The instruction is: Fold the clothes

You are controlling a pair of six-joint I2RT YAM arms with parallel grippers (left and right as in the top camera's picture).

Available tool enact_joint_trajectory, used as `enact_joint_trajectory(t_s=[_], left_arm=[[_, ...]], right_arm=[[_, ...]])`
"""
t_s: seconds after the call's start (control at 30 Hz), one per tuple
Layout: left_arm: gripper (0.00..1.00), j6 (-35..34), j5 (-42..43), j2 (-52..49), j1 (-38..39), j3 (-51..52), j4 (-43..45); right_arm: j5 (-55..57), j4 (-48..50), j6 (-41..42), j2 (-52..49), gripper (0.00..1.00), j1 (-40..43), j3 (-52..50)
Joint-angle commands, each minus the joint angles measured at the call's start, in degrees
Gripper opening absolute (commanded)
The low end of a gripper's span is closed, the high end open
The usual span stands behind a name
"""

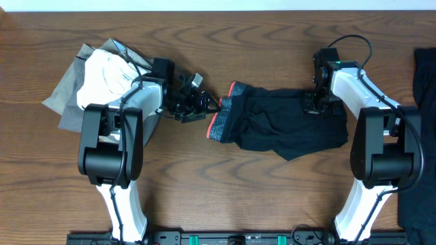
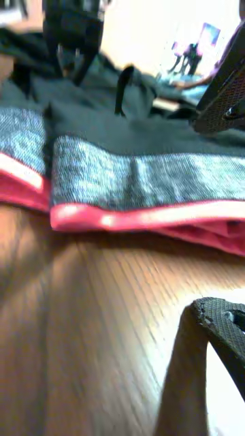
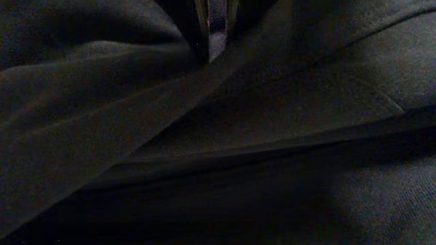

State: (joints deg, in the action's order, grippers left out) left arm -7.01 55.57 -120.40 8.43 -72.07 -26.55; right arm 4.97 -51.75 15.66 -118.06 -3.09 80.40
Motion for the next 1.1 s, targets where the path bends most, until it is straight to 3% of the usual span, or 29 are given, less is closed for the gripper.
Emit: enact_joint_trajectory(t_s=[0.0, 0.13, 0.23, 0.6, 1.07], left_arm=[[0.80, 1.0, -5.2, -8.2, 3.9, 2.6, 0.1], [0.80, -1.4, -5.2, -11.2, 8.0, 2.6, 2.4], [0.71, -4.0, -6.4, -12.3, 9.4, 2.6, 3.4], [0.08, -4.7, -9.1, -9.9, 5.8, 2.6, 0.5], [0.06, -4.7, -26.4, 12.7, 0.2, 2.3, -10.9]], right_arm=[[-1.4, 0.1, -0.7, -1.8, 0.09, -0.8, -0.8], [-1.4, -0.2, -0.7, -1.8, 0.09, -0.8, -0.8], [-1.4, -0.3, -0.7, -1.8, 0.09, -0.8, -0.8], [-1.4, -0.3, -0.7, -1.8, 0.09, -0.8, -0.8], [-1.4, -0.3, -0.7, -1.8, 0.09, -0.8, -0.8]])
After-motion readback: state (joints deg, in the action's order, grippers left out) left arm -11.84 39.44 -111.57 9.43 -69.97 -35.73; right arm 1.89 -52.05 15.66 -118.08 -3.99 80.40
